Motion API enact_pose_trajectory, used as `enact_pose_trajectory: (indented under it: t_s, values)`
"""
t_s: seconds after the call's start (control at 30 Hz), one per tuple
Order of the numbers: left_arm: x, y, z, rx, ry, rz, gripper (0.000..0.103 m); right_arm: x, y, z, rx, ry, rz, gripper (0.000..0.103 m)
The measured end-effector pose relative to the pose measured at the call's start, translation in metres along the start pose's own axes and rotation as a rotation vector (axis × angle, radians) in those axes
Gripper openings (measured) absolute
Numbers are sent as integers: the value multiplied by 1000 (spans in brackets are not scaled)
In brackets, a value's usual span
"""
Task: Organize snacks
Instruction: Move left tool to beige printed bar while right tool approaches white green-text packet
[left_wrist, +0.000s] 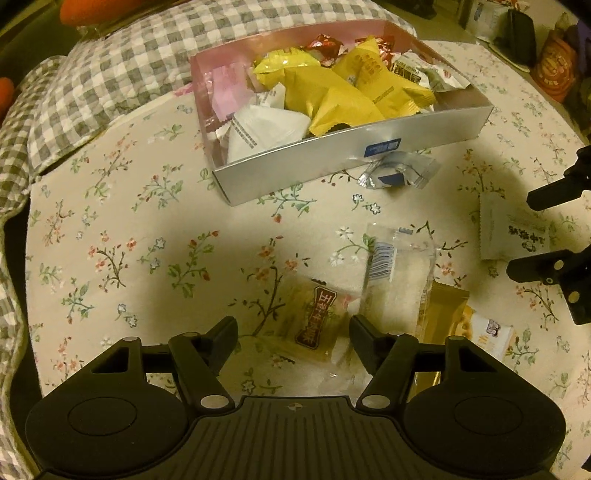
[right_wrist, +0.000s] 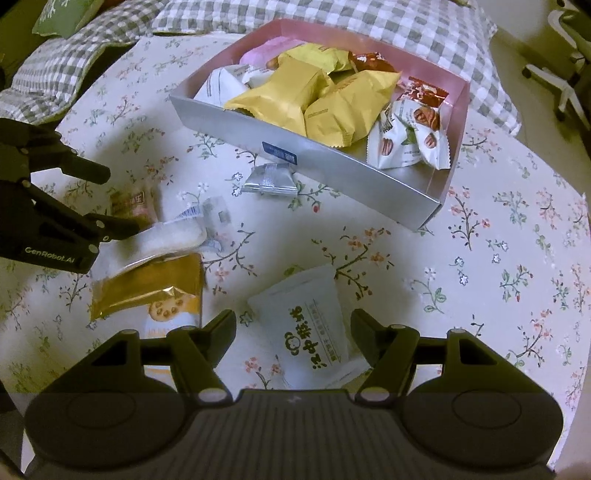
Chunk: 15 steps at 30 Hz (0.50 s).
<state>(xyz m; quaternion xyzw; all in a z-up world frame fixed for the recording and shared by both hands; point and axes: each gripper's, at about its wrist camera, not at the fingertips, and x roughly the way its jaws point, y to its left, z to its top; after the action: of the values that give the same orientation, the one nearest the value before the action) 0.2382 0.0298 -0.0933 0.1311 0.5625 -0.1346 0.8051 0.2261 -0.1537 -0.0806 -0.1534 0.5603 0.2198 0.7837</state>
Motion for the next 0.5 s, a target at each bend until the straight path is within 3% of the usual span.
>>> enact_pose_trajectory:
  t_s: [0.23,0.5]
  values:
    - [8,-2,-1,0,10,-10,51,11,3,-3,-35,27,-13,62]
    - [7,-3,0,10,2,-12,45,16,-2,-5,-11,37,-1,55]
